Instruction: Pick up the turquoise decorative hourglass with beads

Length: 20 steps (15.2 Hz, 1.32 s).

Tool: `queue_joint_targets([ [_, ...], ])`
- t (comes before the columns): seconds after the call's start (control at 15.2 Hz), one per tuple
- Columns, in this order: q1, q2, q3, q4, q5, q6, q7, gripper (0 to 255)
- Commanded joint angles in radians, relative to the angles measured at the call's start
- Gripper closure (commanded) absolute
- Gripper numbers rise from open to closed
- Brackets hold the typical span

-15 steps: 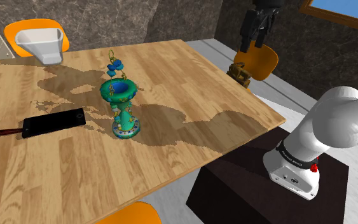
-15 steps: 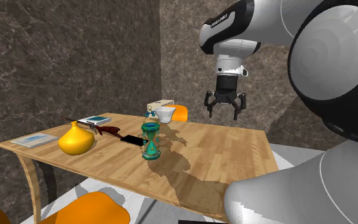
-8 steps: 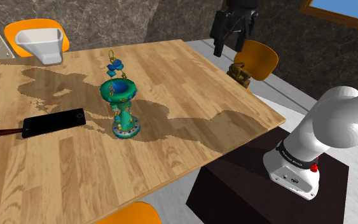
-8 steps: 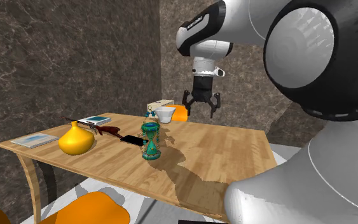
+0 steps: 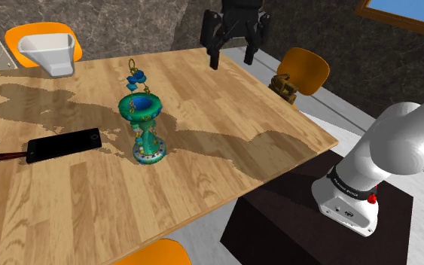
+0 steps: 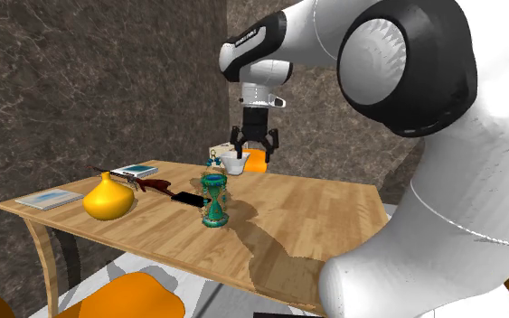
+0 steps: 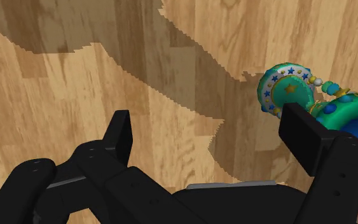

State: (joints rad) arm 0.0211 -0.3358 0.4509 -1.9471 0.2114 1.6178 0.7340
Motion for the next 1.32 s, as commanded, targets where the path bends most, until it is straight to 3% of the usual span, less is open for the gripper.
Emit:
queue_joint_targets([
  [0.0,-0.002,0.072,0.048,0.061,-0.021,0.019,0.084,0],
  [0.46,0.036,0.384,0.179,0.353,-0.192,0.020,0.380,0],
  [0.73,0.129,0.599,0.203,0.585,-0.335,-0.034,0.539,0],
  [0.92,0.242,0.776,0.188,0.821,-0.443,-0.112,0.630,0],
  [0.99,0.260,0.797,0.182,0.853,-0.454,-0.124,0.638,0],
  [1.25,0.235,0.772,0.182,0.759,-0.439,-0.054,0.636,0],
])
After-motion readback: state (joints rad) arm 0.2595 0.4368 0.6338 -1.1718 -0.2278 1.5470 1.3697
